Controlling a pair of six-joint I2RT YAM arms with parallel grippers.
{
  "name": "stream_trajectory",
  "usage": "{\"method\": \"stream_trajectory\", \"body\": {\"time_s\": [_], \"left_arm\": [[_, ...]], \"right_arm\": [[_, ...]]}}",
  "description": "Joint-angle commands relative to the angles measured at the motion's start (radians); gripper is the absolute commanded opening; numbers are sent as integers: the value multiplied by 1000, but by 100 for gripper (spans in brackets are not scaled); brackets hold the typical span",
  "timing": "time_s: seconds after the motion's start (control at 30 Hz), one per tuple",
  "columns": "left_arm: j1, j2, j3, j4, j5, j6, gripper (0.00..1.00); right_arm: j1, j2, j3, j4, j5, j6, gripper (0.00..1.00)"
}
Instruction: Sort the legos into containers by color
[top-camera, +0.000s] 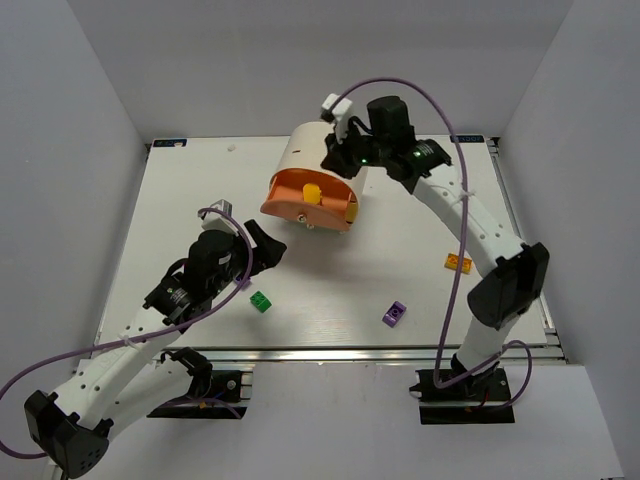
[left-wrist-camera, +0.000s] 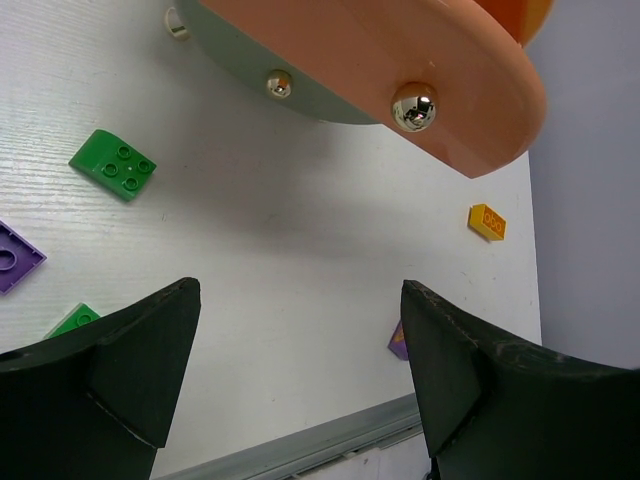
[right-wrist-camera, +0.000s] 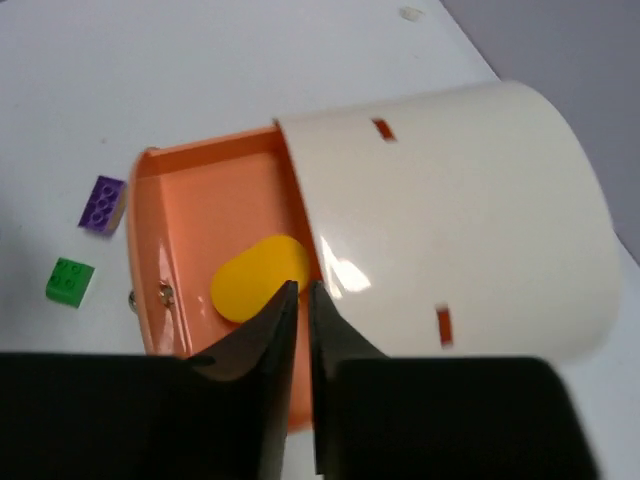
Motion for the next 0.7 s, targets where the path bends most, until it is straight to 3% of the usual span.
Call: {"method": "stream_trajectory", "body": {"time_s": [0.0,0.03,0.13,0.2,0.23,0.3,0.33,0.43,0.67], "left_arm": [[-4,-15,1,17,5,17,91],[-4,-21,0,23,5,17,90],[-4,-27,-19,47,16,15,89],[-4,-25,-27,55,20,15,89],[-4,-24,-28,60,23,15,89],[-4,-21,-31,63,25,19,89],[-4,-21,-33,67,28,19,89],[-4,-21,-45,87,36,16,89],[5,-13,-79,116,71,8,90]], "right_arm": [[-61,-160,-116,115,283,162,8],[-74,-208,-154,115,337,182,0],[-163,-281,-285,39,350,191,0],[-234,-305,-332,-105,301,188,10],[-250,-332,-396,-141,292,167,31],[-303,-369,-471,-197,285,150,56],[-318,-397,-544,-213,290,127,88],[-365,-395,-623,-299,329,106,89],[-494,-443,-864,-270,272,-380,89]]}}
